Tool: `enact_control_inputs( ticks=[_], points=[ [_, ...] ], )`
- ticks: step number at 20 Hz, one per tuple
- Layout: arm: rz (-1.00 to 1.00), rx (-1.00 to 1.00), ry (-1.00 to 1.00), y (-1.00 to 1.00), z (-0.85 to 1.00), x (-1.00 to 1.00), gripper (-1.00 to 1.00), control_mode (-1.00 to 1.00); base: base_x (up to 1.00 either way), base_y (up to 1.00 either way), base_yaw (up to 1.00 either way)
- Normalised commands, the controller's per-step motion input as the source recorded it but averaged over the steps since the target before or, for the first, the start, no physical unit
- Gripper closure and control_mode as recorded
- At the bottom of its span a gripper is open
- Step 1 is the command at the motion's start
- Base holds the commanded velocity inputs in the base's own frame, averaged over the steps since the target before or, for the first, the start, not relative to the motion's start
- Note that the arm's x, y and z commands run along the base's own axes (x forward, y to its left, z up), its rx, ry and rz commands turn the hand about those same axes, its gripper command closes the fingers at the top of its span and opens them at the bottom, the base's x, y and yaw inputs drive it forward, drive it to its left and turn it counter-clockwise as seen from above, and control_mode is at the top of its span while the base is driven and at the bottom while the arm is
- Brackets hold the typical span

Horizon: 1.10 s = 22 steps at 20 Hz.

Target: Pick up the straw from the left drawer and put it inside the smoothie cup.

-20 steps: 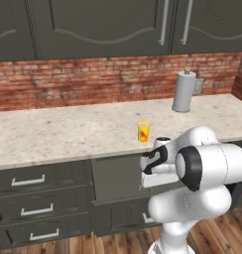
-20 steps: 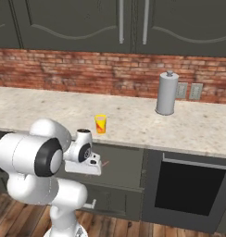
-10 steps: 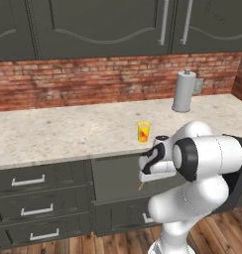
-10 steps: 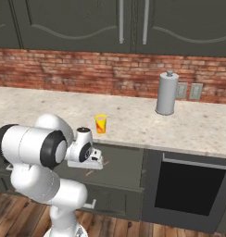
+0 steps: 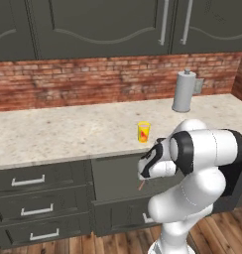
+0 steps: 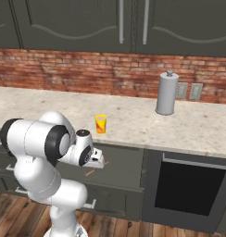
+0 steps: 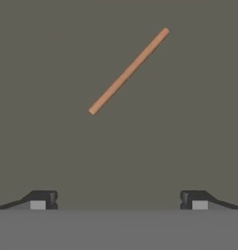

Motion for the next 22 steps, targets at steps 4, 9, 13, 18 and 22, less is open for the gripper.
enact_control_inputs(
  ticks=[4,9,13,18,22],
  points=[
    [-0.06,0.00,-0.07,0.03,-0.24,0.18,-1.00,-1.00,0.00,0.00,0.00],
    [-0.05,0.00,-0.01,0.04,-0.19,0.19,-1.00,-1.00,0.00,0.00,0.00],
    [-0.03,0.00,0.03,0.05,0.00,0.21,-1.00,-1.00,0.00,0.00,0.00],
    [-0.02,0.00,0.04,0.04,-0.01,0.27,-1.00,-1.00,0.00,0.00,0.00],
    [-0.02,0.00,0.05,0.06,-0.15,0.25,-1.00,-1.00,0.00,0.00,0.00]
  ],
)
